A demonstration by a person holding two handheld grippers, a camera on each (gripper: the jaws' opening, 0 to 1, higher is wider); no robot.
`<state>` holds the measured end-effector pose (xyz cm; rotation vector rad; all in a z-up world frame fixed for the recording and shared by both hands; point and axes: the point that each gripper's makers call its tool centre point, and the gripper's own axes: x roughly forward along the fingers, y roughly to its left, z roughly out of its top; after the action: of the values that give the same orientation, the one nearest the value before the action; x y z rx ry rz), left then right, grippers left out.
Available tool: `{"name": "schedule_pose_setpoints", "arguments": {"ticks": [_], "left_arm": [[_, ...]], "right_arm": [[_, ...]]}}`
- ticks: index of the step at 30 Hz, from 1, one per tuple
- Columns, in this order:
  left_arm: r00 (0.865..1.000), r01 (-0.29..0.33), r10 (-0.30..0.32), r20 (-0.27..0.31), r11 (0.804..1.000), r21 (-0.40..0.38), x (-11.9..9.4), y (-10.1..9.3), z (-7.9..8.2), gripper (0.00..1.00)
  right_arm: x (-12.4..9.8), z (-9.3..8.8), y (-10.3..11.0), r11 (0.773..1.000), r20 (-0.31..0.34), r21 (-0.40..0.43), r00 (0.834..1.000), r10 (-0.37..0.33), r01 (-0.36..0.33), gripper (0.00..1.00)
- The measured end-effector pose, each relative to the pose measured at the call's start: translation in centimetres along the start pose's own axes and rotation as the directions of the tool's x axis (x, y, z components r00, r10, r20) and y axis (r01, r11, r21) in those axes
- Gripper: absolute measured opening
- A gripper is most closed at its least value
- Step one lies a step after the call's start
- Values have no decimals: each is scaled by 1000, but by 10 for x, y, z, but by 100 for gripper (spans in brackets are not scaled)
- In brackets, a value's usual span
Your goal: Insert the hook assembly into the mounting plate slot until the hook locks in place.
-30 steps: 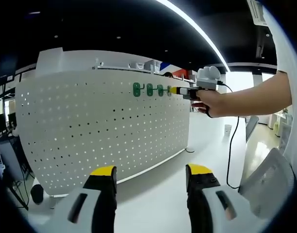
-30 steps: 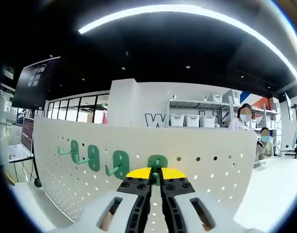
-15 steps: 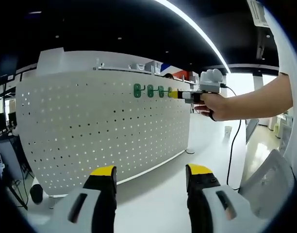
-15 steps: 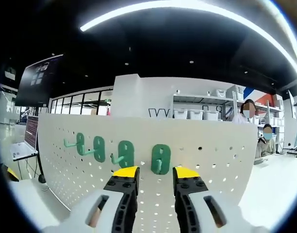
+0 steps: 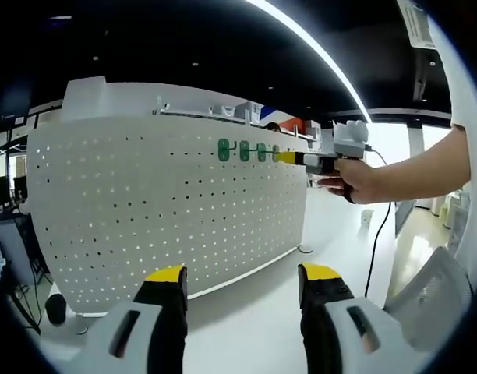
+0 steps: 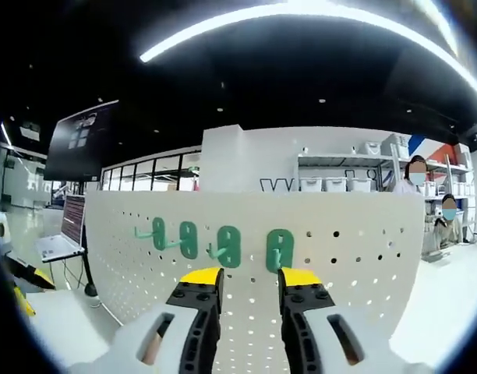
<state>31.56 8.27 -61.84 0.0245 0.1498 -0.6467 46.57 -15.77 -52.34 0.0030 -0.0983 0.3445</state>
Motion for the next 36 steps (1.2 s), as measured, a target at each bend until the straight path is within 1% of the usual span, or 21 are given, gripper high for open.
{"name": "schedule_pose_setpoints", "arguments": {"ticks": [3, 6, 10, 13, 15, 18, 20, 22, 28, 36], "left_arm": [[1000, 2, -2, 4, 1000, 5, 1, 1, 1, 59], [1000, 1, -1, 7, 1000, 10, 1, 2, 2, 59], [1000, -1, 1, 10, 1000, 11, 1, 3, 3, 59], [1000, -3, 3, 13, 1000, 12, 1, 4, 4, 59], [1000, -6, 6, 14, 1000, 11, 1, 5, 4, 59], [1000, -3, 3, 23, 1000, 5, 1, 5, 6, 60], [1000, -5, 5, 21, 1000, 14, 1, 6, 7, 60], [1000, -8, 8, 21, 1000, 15, 1, 7, 8, 60], [1000, -16, 15, 26, 1000, 14, -1, 9, 8, 60], [1000, -14, 14, 19, 1000, 22, -3, 9, 6, 60]], "right_arm": [[-1, -2, 5, 1000, 4, 19, 1000, 14, -14, 28], [-2, -3, 9, 1000, -5, 13, 1000, 20, -20, 28], [-3, -1, 10, 1000, -2, 6, 1000, 28, -28, 28], [-8, 0, 12, 999, -1, -3, 999, 39, -39, 28], [-12, -1, 15, 999, -5, -13, 999, 51, -51, 28], [-19, -5, 23, 996, -13, -30, 996, 84, -85, 29], [-25, -7, 31, 992, -17, -49, 993, 117, -117, 31], [-29, -8, 36, 989, -28, -67, 991, 134, -135, 31], [-45, -13, 49, 982, -36, -76, 984, 174, -176, 36], [-68, -27, 65, 975, -53, -51, 976, 212, -215, 41]]}}
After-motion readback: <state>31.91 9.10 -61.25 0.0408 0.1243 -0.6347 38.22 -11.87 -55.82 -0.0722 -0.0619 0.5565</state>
